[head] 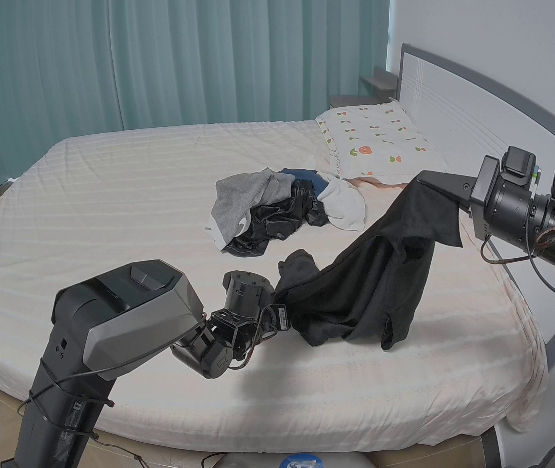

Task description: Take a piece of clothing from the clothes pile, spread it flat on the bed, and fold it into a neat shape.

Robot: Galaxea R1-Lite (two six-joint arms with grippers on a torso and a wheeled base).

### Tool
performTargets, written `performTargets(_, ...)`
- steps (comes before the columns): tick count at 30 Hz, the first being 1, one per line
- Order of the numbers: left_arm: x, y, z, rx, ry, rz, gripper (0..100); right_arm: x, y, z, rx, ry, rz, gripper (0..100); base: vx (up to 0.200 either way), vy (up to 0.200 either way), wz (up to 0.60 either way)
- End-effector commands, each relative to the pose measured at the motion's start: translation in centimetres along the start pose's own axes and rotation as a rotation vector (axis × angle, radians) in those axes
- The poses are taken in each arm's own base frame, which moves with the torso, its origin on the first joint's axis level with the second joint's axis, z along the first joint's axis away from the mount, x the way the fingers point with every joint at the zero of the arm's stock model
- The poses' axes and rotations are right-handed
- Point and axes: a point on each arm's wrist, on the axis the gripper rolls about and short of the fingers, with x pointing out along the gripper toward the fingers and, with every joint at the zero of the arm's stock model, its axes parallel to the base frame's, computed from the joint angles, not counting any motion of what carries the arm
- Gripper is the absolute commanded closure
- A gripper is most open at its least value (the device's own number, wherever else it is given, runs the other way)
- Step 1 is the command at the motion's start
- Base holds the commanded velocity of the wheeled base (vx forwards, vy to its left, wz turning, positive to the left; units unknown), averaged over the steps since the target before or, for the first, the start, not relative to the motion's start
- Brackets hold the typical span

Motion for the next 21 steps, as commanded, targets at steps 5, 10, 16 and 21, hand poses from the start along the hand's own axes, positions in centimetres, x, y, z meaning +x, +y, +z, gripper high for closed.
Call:
performTargets(5, -1.8, -1.2, 3.0, -0.119, -0.061, -0.033, 100, 1.8, -1.8, -1.5, 0.022, 0.061, -0.06, 100, 0.0, 0.0, 0.0)
performTargets(10, -6.8, -1.8, 6.1, -0.124, -0.071, -0.056, 100, 2.9, -2.8, -2.3, 0.032, 0.095, -0.093, 100, 0.0, 0.0, 0.0)
performTargets(16, -12.2, -3.0, 10.8, -0.186, -0.14, -0.071, 100, 4.7, -3.5, -2.8, 0.02, 0.069, -0.159, 100, 0.0, 0.0, 0.0)
performTargets(21, -17.3, -3.4, 14.9, -0.252, -0.2, -0.106, 100, 6.9, -2.6, -2.0, -0.009, -0.059, -0.229, 100, 0.0, 0.0, 0.0)
